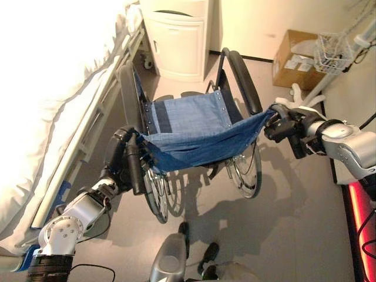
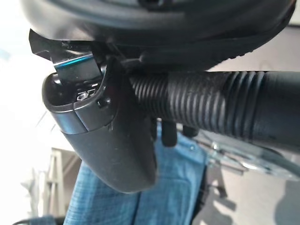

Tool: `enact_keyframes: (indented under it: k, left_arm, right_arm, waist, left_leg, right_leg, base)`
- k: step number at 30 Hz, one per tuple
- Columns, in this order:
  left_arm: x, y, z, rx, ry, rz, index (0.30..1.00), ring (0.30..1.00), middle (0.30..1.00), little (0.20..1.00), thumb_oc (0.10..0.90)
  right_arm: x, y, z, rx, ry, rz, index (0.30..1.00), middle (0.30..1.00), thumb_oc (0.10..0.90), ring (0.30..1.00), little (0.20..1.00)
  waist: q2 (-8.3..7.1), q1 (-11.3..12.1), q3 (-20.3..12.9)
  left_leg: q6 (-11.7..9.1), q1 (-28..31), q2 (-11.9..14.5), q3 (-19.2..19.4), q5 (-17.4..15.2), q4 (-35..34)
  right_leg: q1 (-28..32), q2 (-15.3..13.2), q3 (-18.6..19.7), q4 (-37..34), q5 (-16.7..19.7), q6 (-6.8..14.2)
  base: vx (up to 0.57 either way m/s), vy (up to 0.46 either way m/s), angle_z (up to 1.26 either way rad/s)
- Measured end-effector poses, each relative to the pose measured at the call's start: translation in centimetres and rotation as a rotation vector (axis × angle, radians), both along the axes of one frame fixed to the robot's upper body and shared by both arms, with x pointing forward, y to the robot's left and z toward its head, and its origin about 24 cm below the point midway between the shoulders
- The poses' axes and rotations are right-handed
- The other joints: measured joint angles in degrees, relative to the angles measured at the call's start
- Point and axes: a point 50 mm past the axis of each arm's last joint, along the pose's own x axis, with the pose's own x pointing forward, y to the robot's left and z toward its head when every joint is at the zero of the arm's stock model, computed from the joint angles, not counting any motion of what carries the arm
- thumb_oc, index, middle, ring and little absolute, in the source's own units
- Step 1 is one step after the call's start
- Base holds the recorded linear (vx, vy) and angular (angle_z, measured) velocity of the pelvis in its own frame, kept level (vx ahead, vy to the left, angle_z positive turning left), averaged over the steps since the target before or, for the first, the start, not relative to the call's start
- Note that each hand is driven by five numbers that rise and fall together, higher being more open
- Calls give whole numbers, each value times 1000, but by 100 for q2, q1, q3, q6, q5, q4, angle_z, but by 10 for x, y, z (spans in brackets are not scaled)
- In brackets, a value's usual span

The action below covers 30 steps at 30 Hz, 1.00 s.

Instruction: Push the wheelchair next to the bed

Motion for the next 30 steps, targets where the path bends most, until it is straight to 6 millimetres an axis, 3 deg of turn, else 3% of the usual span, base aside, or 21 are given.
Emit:
enact_keyframes:
  k: [1,2,3,4,6,8,10,11,13,14,15,16,17,18,19,20,21,22,24,26,30]
  left_arm:
    - [-1,-5,-4,3,14,-27,300,300,300,300,400]
    - [-3,-6,-7,7,22,-32,300,300,300,300,400]
    - [-4,-4,-8,20,30,-32,300,300,300,300,400]
    - [-4,-1,-6,35,28,-28,300,300,300,300,400]
    - [1,1,-3,38,19,-21,300,300,300,300,400]
    - [6,2,-1,31,14,-14,300,300,300,300,400]
    - [15,2,1,23,18,-10,300,300,300,300,400]
    - [17,4,0,19,23,-5,300,300,300,300,400]
    - [18,5,0,16,21,-7,300,300,300,300,400]
    - [20,6,2,21,18,-10,300,300,300,300,400]
    - [20,9,5,34,16,-23,300,300,300,300,400]
    - [19,11,7,50,19,-39,300,300,300,300,400]
    - [18,13,8,67,31,-60,300,300,300,300,400]
    - [17,15,8,70,36,-65,300,300,300,300,400]
    - [17,15,8,65,37,-63,300,300,300,300,400]
    - [20,18,10,44,37,-55,300,300,300,300,400]
    - [22,20,11,43,39,-53,300,300,300,300,400]
    - [29,24,19,59,39,-53,300,300,300,300,400]
    - [35,23,21,65,46,-48,300,300,300,300,400]
    - [37,21,24,45,20,-48,300,300,300,300,400]
    - [38,17,22,40,12,-52,300,300,300,300,400]
  right_arm:
    - [-4,-8,-5,3,13,-25,300,300,400,300,300]
    - [-5,-9,-7,1,23,-27,300,300,400,300,300]
    - [-6,-8,-15,9,45,-24,300,300,400,300,300]
    - [-5,-8,-16,16,54,-16,300,300,400,300,300]
    - [-5,-9,-14,19,45,-6,300,300,400,300,300]
    - [-5,-8,-12,20,26,2,300,300,400,300,300]
    - [-4,-8,-15,7,31,1,300,300,400,300,300]
    - [-4,-6,-18,14,38,5,300,300,400,300,300]
    - [-4,-5,-18,16,38,6,300,300,400,300,300]
    - [-4,-5,-18,18,37,7,300,300,400,300,300]
    - [-5,-7,-18,17,37,1,300,300,400,300,300]
    - [-6,-8,-19,26,44,1,300,300,400,300,300]
    - [-7,-8,-20,41,47,5,300,300,400,300,300]
    - [-7,-7,-18,43,29,14,300,300,400,300,300]
    - [-7,-7,-16,42,14,19,300,300,400,300,300]
    - [-7,-5,-8,35,-19,35,300,300,400,300,300]
    - [-7,-4,-7,32,-24,42,300,300,400,300,300]
    - [-9,-2,-3,19,-29,59,300,300,400,300,300]
    - [-8,-3,-8,24,-11,53,300,300,400,300,300]
    - [-8,-4,-5,30,-17,53,300,300,400,300,300]
    - [-7,-7,-3,28,-19,41,300,300,400,300,300]
  waist:
    - [185,15,-110]
    - [233,42,-168]
    - [121,72,-305]
    - [-24,52,-392]
    - [-142,-4,-461]
    - [-150,-82,-464]
    - [-206,-163,-456]
    - [-236,-217,-450]
    - [-302,-236,-450]
    - [-406,-235,-453]
    - [-490,-230,-442]
    - [-539,-245,-438]
    - [-529,-218,-426]
    - [-413,-190,-353]
    - [-308,-195,-295]
    - [-111,-211,-175]
    - [-116,-271,-181]
    - [-233,-389,-171]
    - [-228,-489,-185]
    - [-232,-618,-188]
    - [-212,-693,-192]
  left_leg:
    - [196,-34,34,161,229,-36]
    - [369,-13,32,145,433,-22]
    - [800,44,-117,121,360,7]
    - [906,85,-293,49,289,-14]
    - [1076,101,-484,-32,182,48]
    - [1135,144,-548,-50,182,55]
    - [1169,417,-601,-127,163,-127]
    - [1329,609,-632,-183,46,-175]
    - [1366,760,-664,-160,-59,-255]
    - [1380,827,-702,-181,-122,-224]
    - [1416,889,-711,-256,-147,-230]
    - [1416,930,-699,-388,-147,-253]
    - [1458,1073,-673,-845,-187,-448]
    - [1440,1187,-567,-1171,-174,-570]
    - [1384,1211,-481,-1225,-136,-555]
    - [1350,1057,-323,-1200,-124,-268]
    - [1300,927,-316,-1146,-90,-97]
    - [903,619,-375,-892,-204,406]
    - [646,623,-202,-980,-273,433]
    - [629,588,-99,-976,-282,342]
    - [614,565,-139,-998,-272,330]
  right_leg:
    - [162,85,-127,140,-258,88]
    - [188,96,-103,266,-383,140]
    - [181,-24,-50,542,-671,262]
    - [155,-148,-27,711,-830,305]
    - [167,-294,-33,923,-956,390]
    - [156,-356,-27,1200,-966,383]
    - [50,-495,90,2076,-999,422]
    - [-48,-584,299,2775,-998,641]
    - [-153,-625,549,3304,-907,837]
    - [-265,-656,843,3771,-739,1140]
    - [-413,-608,1084,4124,-474,1578]
    - [-514,-569,1284,4245,-475,1621]
    - [-703,-504,1561,4386,-679,1281]
    - [-898,-488,1740,4349,-935,838]
    - [-1027,-491,1804,4269,-1063,653]
    - [-1195,-592,1966,3550,-1211,505]
    - [-1129,-668,1995,2858,-1196,521]
    - [-774,-965,1659,1392,-614,709]
    - [-498,-744,1299,1115,-546,624]
    - [-489,-576,1330,1047,-533,571]
    - [-418,-547,1353,959,-539,536]
  base:
    - [262,4,18]
    - [312,13,16]
    - [325,12,17]
    - [338,25,25]
    - [377,71,44]
    - [348,123,56]
    - [227,91,78]
    - [158,47,63]
    - [177,44,52]
    - [204,20,54]
    - [214,23,52]
    - [184,39,19]
    - [172,43,-12]
    - [165,30,-24]
    - [146,-7,-8]
    - [139,-46,22]
    - [150,-60,74]
    - [127,-44,92]
    - [78,-14,97]
    - [90,-30,52]
    - [110,-48,15]
